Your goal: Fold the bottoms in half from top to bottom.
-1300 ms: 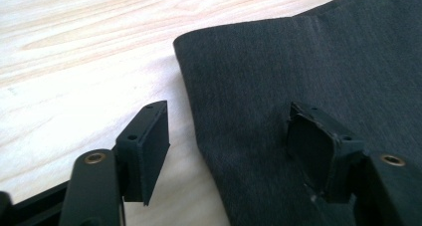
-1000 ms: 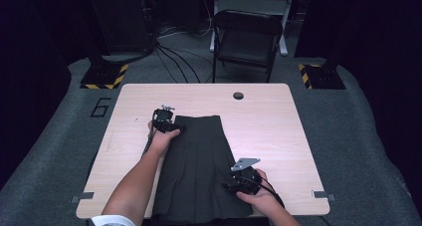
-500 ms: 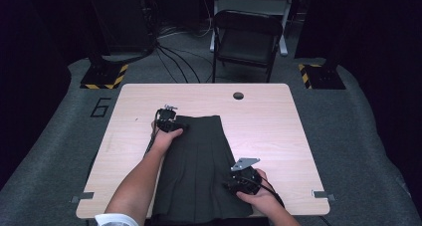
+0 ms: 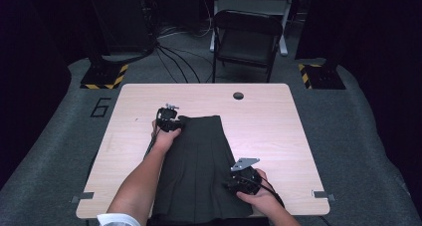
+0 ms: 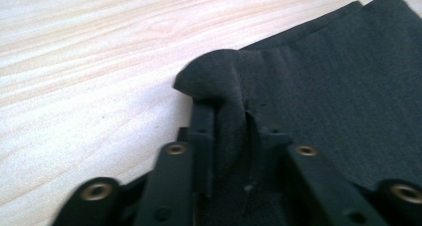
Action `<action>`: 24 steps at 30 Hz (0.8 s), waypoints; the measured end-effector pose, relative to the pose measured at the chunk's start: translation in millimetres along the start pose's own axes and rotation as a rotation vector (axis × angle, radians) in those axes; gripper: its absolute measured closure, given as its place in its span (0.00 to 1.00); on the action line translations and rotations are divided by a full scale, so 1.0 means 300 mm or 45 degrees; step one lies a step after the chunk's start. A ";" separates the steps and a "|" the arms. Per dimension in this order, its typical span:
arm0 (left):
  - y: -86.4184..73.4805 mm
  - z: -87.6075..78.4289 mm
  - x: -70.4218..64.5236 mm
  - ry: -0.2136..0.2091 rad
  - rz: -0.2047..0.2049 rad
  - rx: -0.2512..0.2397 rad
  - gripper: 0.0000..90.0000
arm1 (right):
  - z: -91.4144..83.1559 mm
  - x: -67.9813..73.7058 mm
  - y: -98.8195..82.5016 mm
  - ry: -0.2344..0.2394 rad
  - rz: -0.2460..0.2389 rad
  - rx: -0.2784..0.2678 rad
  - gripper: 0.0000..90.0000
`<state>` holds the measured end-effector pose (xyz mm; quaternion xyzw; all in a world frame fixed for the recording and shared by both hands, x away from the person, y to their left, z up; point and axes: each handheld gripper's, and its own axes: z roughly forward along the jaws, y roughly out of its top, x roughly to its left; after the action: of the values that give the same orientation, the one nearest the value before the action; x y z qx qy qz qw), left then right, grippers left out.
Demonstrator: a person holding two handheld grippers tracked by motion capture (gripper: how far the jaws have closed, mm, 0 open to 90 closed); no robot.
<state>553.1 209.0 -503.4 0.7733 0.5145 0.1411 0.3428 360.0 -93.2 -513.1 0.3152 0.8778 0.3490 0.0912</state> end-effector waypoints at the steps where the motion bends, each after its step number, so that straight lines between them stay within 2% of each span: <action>1: 0.001 -0.003 0.000 0.002 0.015 0.009 0.87 | 0.000 0.000 0.000 0.001 -0.002 0.001 0.51; 3: 0.001 -0.004 -0.008 0.011 0.016 -0.005 0.91 | 0.000 0.000 0.000 0.000 -0.001 0.000 0.51; 6: 0.003 -0.010 -0.012 0.015 0.041 0.008 0.93 | 0.000 0.000 0.000 0.000 0.001 0.000 0.51; 7: 0.003 -0.006 -0.018 0.024 0.014 -0.012 0.93 | 0.000 0.000 0.000 0.000 0.006 0.000 0.51; 8: 0.003 -0.009 -0.019 0.019 0.015 -0.013 0.93 | 0.000 0.000 0.000 0.000 0.004 0.000 0.51; 9: 0.004 -0.011 -0.017 0.019 0.041 -0.008 0.94 | 0.000 0.000 0.000 0.001 0.004 0.001 0.51; 11: 0.004 -0.015 -0.021 0.022 0.036 -0.017 0.94 | -0.001 0.000 0.000 0.002 0.007 0.002 0.51; 12: 0.007 -0.020 -0.020 0.012 0.041 -0.016 0.94 | -0.001 -0.001 0.001 0.004 0.007 0.003 0.51; 13: 0.008 -0.021 -0.025 0.013 0.025 -0.037 0.94 | -0.001 -0.002 0.001 0.009 0.010 0.006 0.51; 16: 0.014 -0.033 -0.022 0.001 0.055 -0.037 0.94 | -0.002 -0.002 0.001 0.009 0.013 0.007 0.51; 19: 0.017 -0.041 -0.016 -0.015 0.051 -0.053 0.94 | 0.000 -0.005 0.000 0.012 0.013 -0.002 0.52; 20: 0.016 -0.042 -0.018 -0.023 0.027 -0.069 0.94 | -0.001 -0.006 0.001 0.013 0.012 0.002 0.52; 24: 0.021 -0.055 -0.016 -0.037 0.022 -0.094 0.94 | -0.001 -0.005 0.001 0.011 0.012 0.002 0.52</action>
<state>545.9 209.7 -486.5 0.7665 0.4971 0.1518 0.3773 361.3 -94.2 -512.9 0.3178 0.8770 0.3501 0.0854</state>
